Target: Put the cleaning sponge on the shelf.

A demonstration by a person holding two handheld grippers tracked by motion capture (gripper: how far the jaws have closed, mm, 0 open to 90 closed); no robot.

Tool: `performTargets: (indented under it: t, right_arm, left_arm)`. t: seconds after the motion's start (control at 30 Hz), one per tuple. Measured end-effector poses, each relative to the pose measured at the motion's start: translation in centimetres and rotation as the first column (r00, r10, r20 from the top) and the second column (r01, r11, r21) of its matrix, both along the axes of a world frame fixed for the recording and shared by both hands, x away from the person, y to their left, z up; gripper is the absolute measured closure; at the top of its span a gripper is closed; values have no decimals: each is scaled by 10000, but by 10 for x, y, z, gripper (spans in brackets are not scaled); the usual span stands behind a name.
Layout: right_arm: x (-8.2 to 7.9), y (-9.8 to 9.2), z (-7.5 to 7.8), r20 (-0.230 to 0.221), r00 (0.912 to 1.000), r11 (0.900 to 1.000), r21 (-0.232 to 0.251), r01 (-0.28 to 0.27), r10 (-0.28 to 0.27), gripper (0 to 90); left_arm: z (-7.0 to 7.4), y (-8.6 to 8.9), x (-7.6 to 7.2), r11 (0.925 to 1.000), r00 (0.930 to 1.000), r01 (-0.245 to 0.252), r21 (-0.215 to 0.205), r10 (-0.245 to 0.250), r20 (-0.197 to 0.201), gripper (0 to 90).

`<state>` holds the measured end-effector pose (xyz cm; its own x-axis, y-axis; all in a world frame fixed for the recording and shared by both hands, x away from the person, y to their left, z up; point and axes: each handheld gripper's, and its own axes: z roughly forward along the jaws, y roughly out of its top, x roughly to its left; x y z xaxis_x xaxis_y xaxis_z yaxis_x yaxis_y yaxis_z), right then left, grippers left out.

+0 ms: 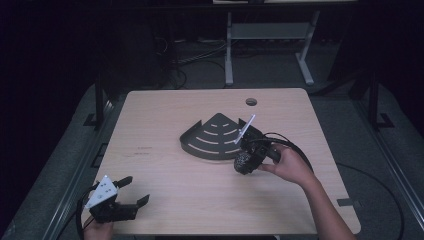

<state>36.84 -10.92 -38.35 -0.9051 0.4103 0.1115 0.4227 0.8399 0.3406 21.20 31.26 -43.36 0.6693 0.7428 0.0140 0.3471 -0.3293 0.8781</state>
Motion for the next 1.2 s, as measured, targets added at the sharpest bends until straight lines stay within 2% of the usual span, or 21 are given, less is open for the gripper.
performTargets:
  t: [0.2, 0.43, 0.77, 0.83, 1.2]
  right_arm:
    - [5, 3, 1, -30, 10000, 10000, -55, 38, -38, 335]
    - [12, 9, 6, 42, 10000, 9999, 127, 6, -6, 335]
    - [22, 14, 7, -15, 10000, 9999, 54, 92, -92, 335]
    - [26, 16, 9, -40, 9999, 9998, 193, 98, -97, 335]
    - [38, 23, 12, -31, 9999, 9999, 45, 96, -95, 334]
  left_arm:
    - [0, 1, 0, 10000, 10000, -30, -19, 30, 16, 133]
    - [0, 1, 0, 10000, 10000, -48, -51, 48, 6, 133]
    - [1, 1, 0, 10000, 10000, -45, -69, 45, -6, 133]
    - [1, 1, 0, 10000, 10000, -49, -64, 49, -28, 133]
    - [1, 2, 0, 9999, 10000, -86, -111, 86, -15, 133]
